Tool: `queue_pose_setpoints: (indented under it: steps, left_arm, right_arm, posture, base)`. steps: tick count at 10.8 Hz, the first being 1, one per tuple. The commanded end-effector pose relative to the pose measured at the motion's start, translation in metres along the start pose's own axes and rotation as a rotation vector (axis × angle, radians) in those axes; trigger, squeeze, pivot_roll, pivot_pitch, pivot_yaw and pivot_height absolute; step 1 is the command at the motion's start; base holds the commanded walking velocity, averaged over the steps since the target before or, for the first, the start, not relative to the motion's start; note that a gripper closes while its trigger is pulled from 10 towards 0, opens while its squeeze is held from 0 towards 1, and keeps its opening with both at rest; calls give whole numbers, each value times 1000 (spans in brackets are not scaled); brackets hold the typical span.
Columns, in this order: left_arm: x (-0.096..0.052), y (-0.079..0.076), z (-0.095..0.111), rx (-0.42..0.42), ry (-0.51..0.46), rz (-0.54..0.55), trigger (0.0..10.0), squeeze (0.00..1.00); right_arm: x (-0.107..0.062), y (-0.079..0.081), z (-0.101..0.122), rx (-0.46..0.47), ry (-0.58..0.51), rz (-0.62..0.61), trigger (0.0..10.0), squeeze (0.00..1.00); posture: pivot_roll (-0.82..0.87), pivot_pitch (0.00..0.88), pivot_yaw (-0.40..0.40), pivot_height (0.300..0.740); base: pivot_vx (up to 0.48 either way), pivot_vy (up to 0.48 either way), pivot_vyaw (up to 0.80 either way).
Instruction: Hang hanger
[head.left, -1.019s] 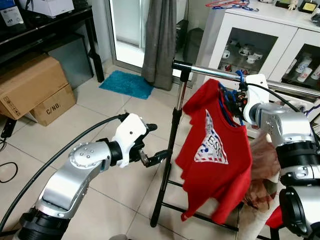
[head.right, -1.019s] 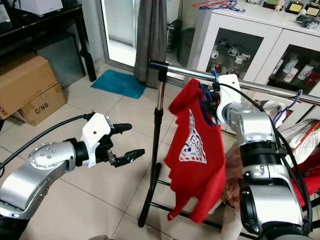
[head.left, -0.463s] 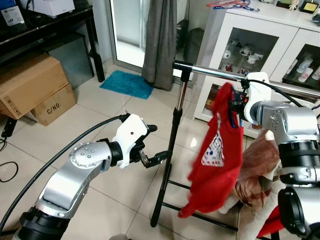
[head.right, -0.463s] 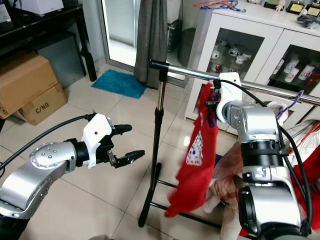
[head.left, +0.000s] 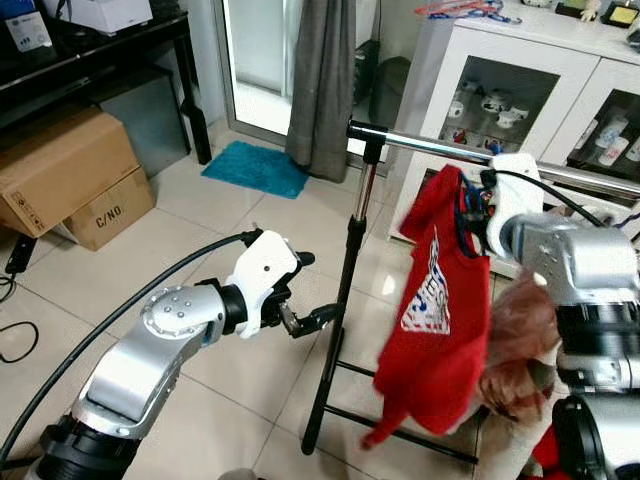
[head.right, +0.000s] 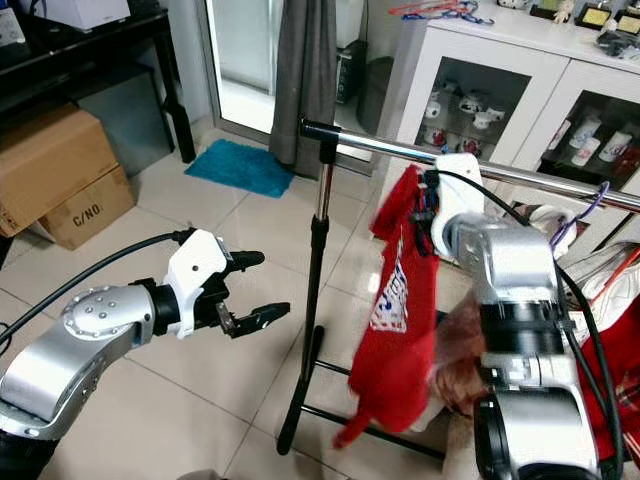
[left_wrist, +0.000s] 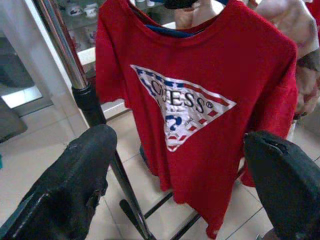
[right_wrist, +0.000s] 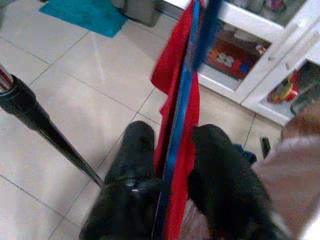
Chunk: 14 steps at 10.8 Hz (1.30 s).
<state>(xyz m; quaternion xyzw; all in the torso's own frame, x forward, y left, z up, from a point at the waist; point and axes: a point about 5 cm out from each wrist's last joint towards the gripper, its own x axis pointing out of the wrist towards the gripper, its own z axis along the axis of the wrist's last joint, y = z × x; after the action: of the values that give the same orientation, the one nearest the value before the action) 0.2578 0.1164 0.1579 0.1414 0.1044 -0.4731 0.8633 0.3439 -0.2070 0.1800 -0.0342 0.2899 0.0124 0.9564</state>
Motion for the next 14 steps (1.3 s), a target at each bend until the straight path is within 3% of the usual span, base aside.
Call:
queue_pose_setpoints:
  steps: [1, 2, 3, 4, 7, 8, 9, 10, 14]
  left_arm:
    - [0, -3, 1, 12, 6, -3, 10000, 937]
    - [0, -6, 0, 8, 8, 0, 10000, 937]
    - [0, -6, 0, 7, 8, 4, 10000, 937]
    - [0, -7, 1, 3, 5, 11, 10000, 937]
    - [2, -7, 2, 4, 4, 12, 10000, 937]
    - [2, -8, 1, 1, 4, 13, 10000, 937]
    - [1, -8, 1, 0, 6, 13, 10000, 937]
    - [1, -7, 0, 0, 8, 14, 10000, 941]
    - [2, -6, 2, 0, 7, 3, 10000, 937]
  right_arm:
    - [-6, -4, 3, 21, -12, -18, 10000, 1000]
    - [-13, 0, 1, 15, 17, -42, 10000, 827]
    - [-15, 3, 2, 20, 12, -39, 10000, 0]
    - [-17, 11, 6, 44, -11, -36, 10000, 0]
    - [-6, 20, 10, -28, -54, -158, 10000, 0]
    - [-3, 15, 9, -22, -58, -184, 4549, 0]
    - [-2, 9, 6, -17, -51, -197, 1922, 0]
    - [-1, 5, 5, -6, -47, -205, 0, 0]
    - [13, 7, 9, 59, -68, -115, 0, 0]
  posture:
    - [78, 0, -77, 740]
    - [79, 0, -86, 740]
    - [80, 0, -91, 740]
    - [77, 0, -93, 740]
    - [77, 0, -97, 740]
    - [82, 0, -102, 740]
    - [82, 0, -101, 740]
    - [83, 0, -100, 740]
    - [75, 0, -89, 740]
  base:
    - [0, 0, 0]
    - [0, 0, 0]
    - [0, 0, 0]
    - [0, 0, 0]
    - [0, 0, 0]
    - [0, 0, 0]
    - [0, 0, 0]
    - [0, 0, 0]
    - [0, 0, 0]
